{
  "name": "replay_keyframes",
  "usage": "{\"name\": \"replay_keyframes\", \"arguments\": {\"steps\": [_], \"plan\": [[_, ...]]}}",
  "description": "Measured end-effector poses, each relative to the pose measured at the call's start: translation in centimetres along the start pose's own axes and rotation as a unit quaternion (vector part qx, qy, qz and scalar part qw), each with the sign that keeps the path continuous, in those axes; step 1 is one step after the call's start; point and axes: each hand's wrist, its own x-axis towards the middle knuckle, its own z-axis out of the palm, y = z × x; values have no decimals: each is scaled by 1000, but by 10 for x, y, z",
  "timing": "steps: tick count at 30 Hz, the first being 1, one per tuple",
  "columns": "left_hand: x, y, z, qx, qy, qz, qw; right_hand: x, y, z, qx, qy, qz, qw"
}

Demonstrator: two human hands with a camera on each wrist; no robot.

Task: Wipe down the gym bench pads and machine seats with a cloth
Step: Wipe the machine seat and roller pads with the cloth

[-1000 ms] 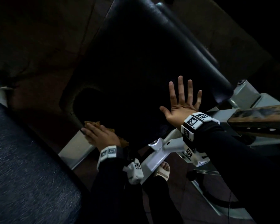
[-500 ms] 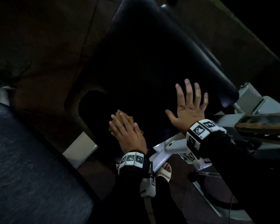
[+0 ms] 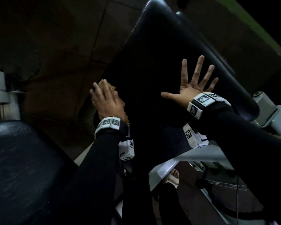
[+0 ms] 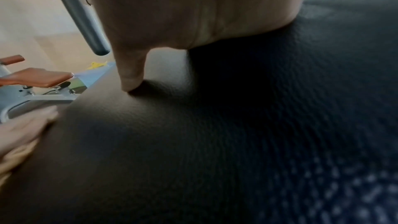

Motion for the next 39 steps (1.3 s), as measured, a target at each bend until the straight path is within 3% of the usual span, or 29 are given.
{"name": "replay_keyframes", "arguments": {"steps": [4, 7, 11, 13, 16, 21, 25, 30, 32, 35, 39], "plan": [[-5, -45, -4, -40, 50, -135, 989, 1, -1, 1, -1, -6, -6, 1000], [-33, -61, 1, -62, 90, -190, 976, 1, -1, 1, -3, -11, -9, 1000], [-71, -37, 17, -64, 58, -233, 969, 0, -2, 1, 3, -6, -8, 1000], [-78, -14, 23, -56, 22, -215, 975, -1, -3, 1, 0, -9, -7, 1000], [-65, 16, 24, -50, -10, -124, 991, -1, -3, -1, -2, -16, -6, 1000], [-6, 20, 13, -6, 15, -38, 999, -3, -5, -3, 0, -23, -7, 1000], [15, -16, 3, -22, 37, -56, 998, -3, -5, -4, -1, -25, -7, 1000], [-29, -50, 4, -41, 88, -211, 973, -3, -4, -3, 1, -18, -10, 1000], [-55, -45, 10, -51, 81, -232, 968, -3, -4, -3, 0, -19, -11, 1000], [-80, -26, 21, -39, 27, -211, 976, -3, -4, -4, 2, -18, -13, 1000], [-72, -8, 26, -40, -2, -123, 992, -2, -4, -3, 4, -18, -8, 1000]]}}
